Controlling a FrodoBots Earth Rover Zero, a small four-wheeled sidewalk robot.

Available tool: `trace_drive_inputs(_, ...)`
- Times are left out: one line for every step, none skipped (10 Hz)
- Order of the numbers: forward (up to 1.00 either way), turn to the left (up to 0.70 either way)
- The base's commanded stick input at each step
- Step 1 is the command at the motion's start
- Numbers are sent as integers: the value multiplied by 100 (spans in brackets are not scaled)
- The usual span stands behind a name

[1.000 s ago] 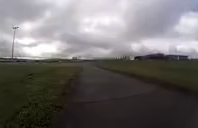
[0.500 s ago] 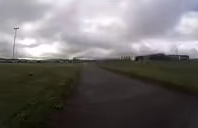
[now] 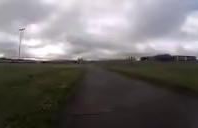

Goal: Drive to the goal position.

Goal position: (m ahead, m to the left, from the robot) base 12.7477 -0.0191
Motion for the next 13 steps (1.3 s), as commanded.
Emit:
trace_drive_inputs(100,0)
trace_drive_inputs(100,0)
trace_drive_inputs(100,0)
trace_drive_inputs(100,0)
trace_drive_inputs(100,0)
trace_drive_inputs(100,0)
trace_drive_inputs(100,0)
trace_drive_inputs(100,0)
trace_drive_inputs(100,0)
trace_drive_inputs(100,0)
trace_drive_inputs(100,0)
trace_drive_inputs(100,0)
trace_drive_inputs(100,0)
